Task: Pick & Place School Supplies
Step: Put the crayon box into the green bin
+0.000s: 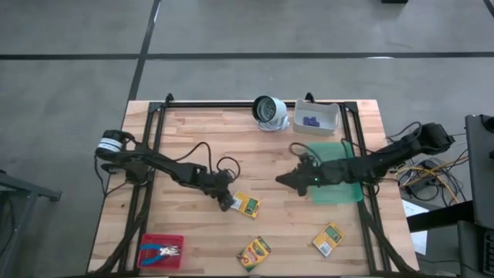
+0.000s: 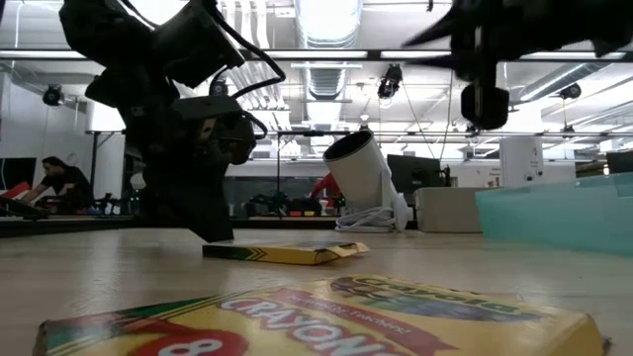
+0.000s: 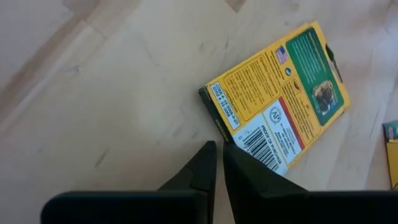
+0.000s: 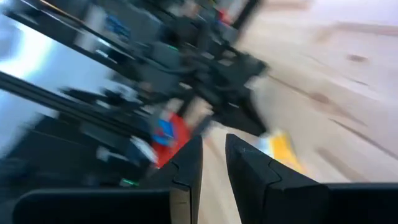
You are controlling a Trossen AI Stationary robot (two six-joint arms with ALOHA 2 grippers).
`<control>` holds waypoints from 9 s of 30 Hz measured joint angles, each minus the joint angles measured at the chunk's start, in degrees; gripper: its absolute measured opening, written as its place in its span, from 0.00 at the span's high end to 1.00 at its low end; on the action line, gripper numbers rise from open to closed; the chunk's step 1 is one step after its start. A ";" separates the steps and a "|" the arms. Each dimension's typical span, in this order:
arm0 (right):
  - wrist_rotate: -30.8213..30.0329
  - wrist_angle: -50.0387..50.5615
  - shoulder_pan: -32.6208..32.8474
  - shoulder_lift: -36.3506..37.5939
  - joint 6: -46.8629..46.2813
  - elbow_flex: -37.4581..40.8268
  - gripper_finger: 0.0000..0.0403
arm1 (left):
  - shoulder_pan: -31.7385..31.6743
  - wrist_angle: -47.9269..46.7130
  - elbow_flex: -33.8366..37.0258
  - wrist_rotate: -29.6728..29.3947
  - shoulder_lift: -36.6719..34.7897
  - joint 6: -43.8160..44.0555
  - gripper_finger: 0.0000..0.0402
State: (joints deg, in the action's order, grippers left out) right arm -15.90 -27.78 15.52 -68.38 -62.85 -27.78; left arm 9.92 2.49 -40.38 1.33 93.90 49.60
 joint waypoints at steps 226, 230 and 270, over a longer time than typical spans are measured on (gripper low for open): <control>-1.67 22.91 4.67 -37.24 -20.81 -29.54 0.83 | -4.99 10.90 2.91 8.80 -2.34 -11.41 0.91; -1.67 22.91 4.67 -37.24 -20.95 -29.54 0.83 | -4.99 9.63 2.99 8.80 -2.32 -11.96 0.91; 1.99 24.60 4.56 -37.55 -7.03 -29.54 0.74 | -4.93 7.30 3.17 6.07 -2.20 -14.50 0.91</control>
State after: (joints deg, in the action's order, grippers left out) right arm -13.91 -3.18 20.08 -105.93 -69.88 -57.32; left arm 4.99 9.79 -37.21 7.40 91.70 35.11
